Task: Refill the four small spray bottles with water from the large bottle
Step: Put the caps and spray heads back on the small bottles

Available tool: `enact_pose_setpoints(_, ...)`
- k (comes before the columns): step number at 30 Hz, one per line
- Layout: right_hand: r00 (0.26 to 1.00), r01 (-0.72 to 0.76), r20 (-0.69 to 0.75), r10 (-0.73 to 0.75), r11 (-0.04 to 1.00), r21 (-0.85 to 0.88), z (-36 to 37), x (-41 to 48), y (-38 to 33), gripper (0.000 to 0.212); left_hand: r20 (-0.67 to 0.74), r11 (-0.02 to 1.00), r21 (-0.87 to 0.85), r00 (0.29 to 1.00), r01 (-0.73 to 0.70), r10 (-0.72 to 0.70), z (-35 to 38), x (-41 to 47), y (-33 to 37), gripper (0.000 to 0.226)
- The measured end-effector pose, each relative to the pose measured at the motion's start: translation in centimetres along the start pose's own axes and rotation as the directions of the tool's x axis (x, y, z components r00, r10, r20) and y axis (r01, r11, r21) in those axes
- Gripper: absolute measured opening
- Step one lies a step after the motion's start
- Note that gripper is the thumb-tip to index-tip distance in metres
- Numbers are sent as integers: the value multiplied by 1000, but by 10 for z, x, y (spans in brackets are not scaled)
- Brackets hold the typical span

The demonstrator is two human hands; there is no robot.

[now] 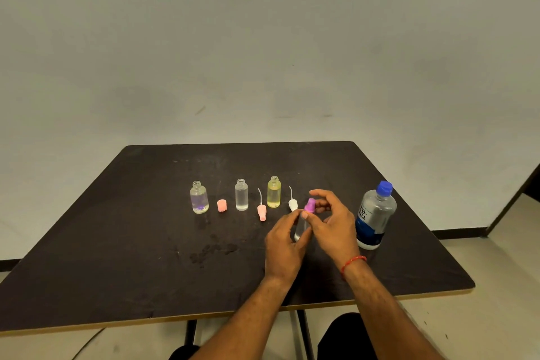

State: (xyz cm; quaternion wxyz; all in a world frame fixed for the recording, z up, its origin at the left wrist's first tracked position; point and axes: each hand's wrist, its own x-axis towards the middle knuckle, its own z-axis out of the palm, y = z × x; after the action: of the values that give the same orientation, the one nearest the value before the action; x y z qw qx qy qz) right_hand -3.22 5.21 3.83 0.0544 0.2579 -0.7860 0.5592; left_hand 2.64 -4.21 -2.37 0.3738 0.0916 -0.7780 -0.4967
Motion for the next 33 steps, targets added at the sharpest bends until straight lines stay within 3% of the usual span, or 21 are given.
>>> enact_pose_setpoints(9,998,-16,69,14,999,31,-3,1,3,54,9,1000,-10,1000,-11,11,-2,0,3,38)
enact_pose_setpoints(17,1000,-7,-1,7,1000,22,-3,-1,2,45,7,1000,-3,1000,-10,10,-2,1,4,37)
enact_pose_setpoints(24,996,-1,84,-2,999,34,-3,3,4,56,6,1000,4,1000,-15,15,-2,1,1,40)
enact_pose_setpoints(33,999,-7,51,6,1000,19,-2,4,2,47,9,1000,-11,1000,-1,1,-2,1,2,38)
